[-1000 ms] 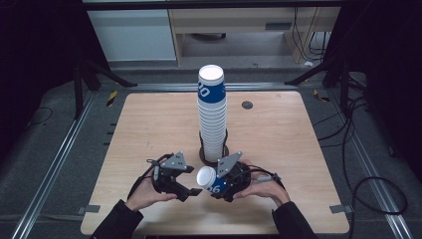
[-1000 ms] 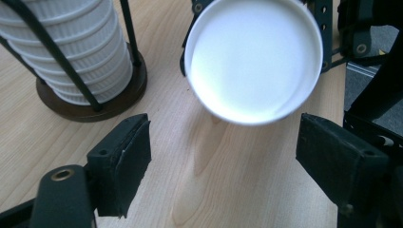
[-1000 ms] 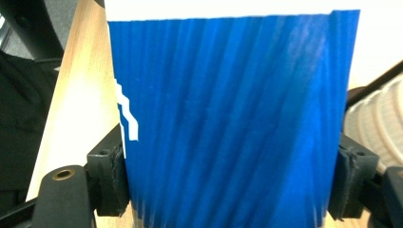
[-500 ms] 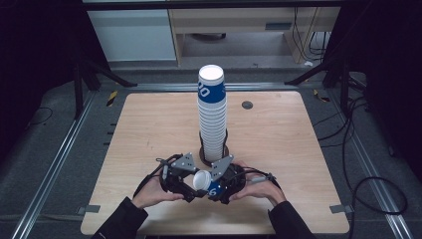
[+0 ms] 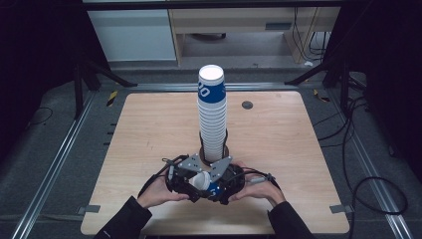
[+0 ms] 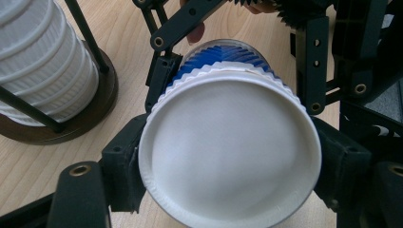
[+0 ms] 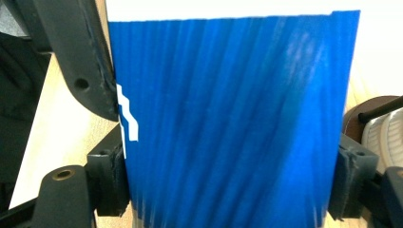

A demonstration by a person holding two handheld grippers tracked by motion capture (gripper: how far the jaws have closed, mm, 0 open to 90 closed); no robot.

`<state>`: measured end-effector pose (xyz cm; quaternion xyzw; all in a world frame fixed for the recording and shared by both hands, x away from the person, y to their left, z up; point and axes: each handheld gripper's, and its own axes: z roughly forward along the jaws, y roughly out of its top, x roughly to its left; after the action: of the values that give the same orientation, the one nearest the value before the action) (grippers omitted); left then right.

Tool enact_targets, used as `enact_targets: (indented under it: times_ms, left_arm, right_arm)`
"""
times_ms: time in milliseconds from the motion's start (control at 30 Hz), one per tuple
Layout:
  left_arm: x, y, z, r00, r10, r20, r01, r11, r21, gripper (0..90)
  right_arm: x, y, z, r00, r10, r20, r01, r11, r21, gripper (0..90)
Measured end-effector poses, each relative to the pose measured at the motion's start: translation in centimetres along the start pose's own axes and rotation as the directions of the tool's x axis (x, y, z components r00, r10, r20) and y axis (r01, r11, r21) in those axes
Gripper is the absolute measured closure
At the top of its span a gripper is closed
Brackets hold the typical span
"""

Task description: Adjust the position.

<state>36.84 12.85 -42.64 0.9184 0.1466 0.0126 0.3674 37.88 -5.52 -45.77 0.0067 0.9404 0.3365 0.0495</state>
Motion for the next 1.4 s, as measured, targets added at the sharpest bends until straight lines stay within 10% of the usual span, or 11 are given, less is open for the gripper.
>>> enact_targets:
  times_ms: [733, 1067, 1400]
  left_arm:
    - [0.4, -0.2, -1.7, 0.9994, -0.022, -0.026, 0.02, 0.9981, -0.058, 26.0]
    - [1.7, -1.0, -3.4, 0.9971, -0.051, -0.058, 0.043, 0.9917, -0.121, 25.9]
    - [2.7, -1.9, -4.0, 0.9938, -0.1, -0.049, 0.085, 0.9661, -0.244, 25.8]
  right_arm:
    - [-0.5, -0.2, -1.3, 0.9979, 0.05, 0.041, -0.047, 0.995, -0.087, 6.5]
    - [-1.3, -1.3, -3.8, 0.9855, 0.141, 0.094, -0.122, 0.974, -0.189, 6.5]
    - [-1.8, -3.1, -5.8, 0.9684, 0.226, 0.106, -0.19, 0.943, -0.274, 7.4]
